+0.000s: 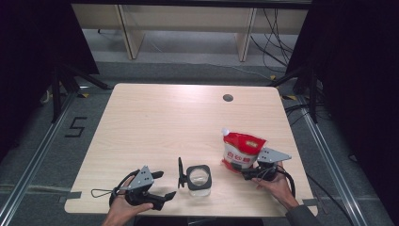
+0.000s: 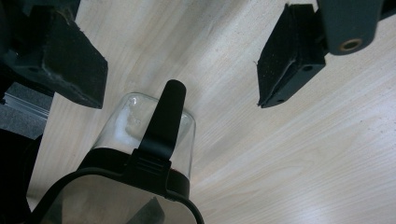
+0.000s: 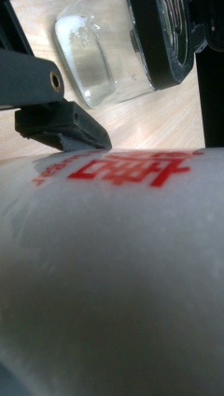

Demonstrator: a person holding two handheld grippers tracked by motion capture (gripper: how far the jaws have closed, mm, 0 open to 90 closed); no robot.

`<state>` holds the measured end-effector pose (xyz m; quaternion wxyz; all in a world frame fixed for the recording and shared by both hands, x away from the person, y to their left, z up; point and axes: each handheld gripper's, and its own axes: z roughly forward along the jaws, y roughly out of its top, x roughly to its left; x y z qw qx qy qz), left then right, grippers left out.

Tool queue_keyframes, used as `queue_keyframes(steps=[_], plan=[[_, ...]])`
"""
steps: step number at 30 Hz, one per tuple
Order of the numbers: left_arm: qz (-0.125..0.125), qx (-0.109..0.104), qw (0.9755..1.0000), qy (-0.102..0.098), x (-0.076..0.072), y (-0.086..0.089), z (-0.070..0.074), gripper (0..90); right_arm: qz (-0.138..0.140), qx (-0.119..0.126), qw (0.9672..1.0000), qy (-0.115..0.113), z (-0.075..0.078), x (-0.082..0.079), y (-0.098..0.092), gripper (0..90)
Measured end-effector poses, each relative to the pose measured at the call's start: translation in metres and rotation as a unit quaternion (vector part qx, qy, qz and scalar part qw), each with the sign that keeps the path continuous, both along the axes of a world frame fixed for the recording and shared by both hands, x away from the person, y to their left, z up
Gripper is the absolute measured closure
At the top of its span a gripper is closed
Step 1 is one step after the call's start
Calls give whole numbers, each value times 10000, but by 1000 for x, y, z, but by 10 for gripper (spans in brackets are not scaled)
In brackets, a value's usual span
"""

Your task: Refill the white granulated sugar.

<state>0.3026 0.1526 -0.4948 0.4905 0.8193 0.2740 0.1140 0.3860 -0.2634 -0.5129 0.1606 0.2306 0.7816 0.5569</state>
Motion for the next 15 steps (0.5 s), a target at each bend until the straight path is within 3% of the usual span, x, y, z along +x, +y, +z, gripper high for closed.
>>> queue_keyframes(steps=[2,4,8,9,12,14,15], plan=[[7,-37,10000,14,0,-1,0,158,32,-34,10000,-2,-1,0,0,300],[29,-53,10000,30,-1,-1,0,158,-55,-209,9996,-193,-1,4,-2,300],[106,-99,9998,144,-2,-1,-1,158,20,-102,9999,-9,-1,3,0,301],[92,-84,9998,123,-2,-1,-1,158,-20,-192,9997,-156,-2,6,-1,301],[94,-117,9998,138,-2,-2,-1,158,-8,-245,9995,-188,-2,5,0,301],[104,-70,9999,94,-2,-2,-1,158,-42,-267,9996,-59,-1,2,2,299],[92,-56,9999,89,-2,-2,-1,158,-63,-251,9994,-235,-2,4,3,295]])
